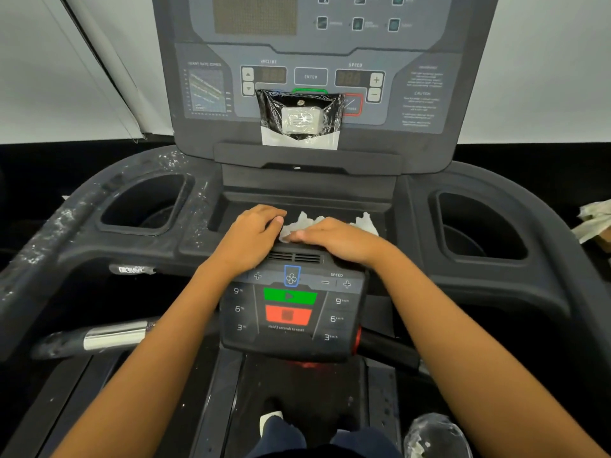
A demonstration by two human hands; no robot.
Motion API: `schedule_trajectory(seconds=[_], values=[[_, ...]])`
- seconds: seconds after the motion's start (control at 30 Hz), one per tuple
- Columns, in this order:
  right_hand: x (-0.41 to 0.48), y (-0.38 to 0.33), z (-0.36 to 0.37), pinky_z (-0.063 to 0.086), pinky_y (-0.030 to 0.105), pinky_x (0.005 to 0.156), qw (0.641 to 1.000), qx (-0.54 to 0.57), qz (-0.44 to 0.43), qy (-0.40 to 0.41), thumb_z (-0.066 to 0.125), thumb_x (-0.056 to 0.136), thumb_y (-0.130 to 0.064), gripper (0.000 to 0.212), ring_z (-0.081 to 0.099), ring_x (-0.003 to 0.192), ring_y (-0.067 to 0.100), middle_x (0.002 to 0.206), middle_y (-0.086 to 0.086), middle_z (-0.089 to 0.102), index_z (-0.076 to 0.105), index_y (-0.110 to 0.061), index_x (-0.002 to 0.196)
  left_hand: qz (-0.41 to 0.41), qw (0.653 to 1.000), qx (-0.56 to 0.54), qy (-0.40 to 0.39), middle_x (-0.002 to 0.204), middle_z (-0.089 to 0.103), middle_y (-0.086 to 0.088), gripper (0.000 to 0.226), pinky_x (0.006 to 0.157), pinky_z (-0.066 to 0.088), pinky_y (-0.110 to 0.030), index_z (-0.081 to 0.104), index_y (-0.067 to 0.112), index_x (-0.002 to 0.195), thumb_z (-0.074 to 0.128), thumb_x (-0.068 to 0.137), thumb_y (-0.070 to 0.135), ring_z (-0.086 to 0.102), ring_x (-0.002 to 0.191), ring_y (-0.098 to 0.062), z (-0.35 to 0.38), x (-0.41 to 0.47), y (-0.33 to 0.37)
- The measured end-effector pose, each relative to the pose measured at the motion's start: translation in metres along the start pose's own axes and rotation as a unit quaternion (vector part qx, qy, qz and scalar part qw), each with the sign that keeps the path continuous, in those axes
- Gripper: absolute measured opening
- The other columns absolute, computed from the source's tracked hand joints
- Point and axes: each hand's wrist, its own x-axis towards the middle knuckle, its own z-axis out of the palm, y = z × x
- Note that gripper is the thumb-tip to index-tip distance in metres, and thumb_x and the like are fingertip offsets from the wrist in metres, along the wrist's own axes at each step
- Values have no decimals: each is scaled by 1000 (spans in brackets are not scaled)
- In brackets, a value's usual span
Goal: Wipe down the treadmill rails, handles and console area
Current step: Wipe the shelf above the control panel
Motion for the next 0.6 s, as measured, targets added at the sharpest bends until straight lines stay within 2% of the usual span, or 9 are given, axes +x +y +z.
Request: schedule_trajectory(seconds=[0.07,0.13,0.2,0.27,0.33,0.37,0.5,0.53,0.6], values=[[-10,5,-16,42,18,65,997,40,-4,66,61,91,-31,25,51,58,-3,58,-20,60,76,-14,102,1,1000,-5,2,130,59,-2,32,106,35,-30,62,13,125,44,100,22,51,123,-19,0,1,0],[-22,14,-34,40,14,51,989,29,-5,143,58,89,-6,21,48,49,3,61,-13,67,76,-13,99,-4,1000,-15,6,129,60,-1,32,106,36,-30,62,15,125,44,100,23,51,123,-17,1,1,1],[-34,22,-46,41,5,55,986,-14,1,166,49,86,6,36,56,60,-2,84,2,74,76,-13,100,-2,1000,-20,7,128,60,0,31,106,36,-30,63,15,124,44,100,23,51,122,-16,1,1,1],[-45,34,-50,38,0,71,986,-93,23,140,47,84,12,41,59,78,-6,101,2,71,76,-12,101,0,1000,-29,7,127,61,1,31,106,37,-31,63,16,124,44,100,24,52,121,-15,1,2,2],[-51,51,-50,32,4,88,980,-148,29,131,51,87,10,39,60,104,8,117,3,68,76,-15,103,-2,999,-37,8,126,61,2,31,106,37,-30,63,17,124,45,100,24,52,120,-14,1,3,1],[-50,55,-48,32,7,89,977,-160,26,137,53,88,8,36,60,110,16,120,4,67,76,-15,103,-5,999,-40,8,126,61,3,31,105,37,-29,63,18,124,45,100,25,53,120,-13,1,3,-1],[-14,36,-25,42,25,88,971,-179,-38,154,61,82,5,27,65,102,28,104,10,72,78,-11,95,-10,999,-46,3,125,62,3,30,104,37,-27,64,19,123,45,100,26,53,118,-13,3,4,-1],[-5,27,-17,42,25,90,971,-172,-59,152,61,82,5,26,65,101,28,102,11,73,78,-10,95,-9,999,-44,4,125,62,3,30,104,37,-26,64,19,123,45,100,26,53,118,-13,3,5,1],[1,19,-8,39,14,85,973,-140,-73,167,63,82,4,24,65,94,23,97,11,73,78,-11,93,-5,999,-43,3,126,62,3,30,102,36,-23,64,19,123,45,100,25,53,118,-13,2,6,3]])
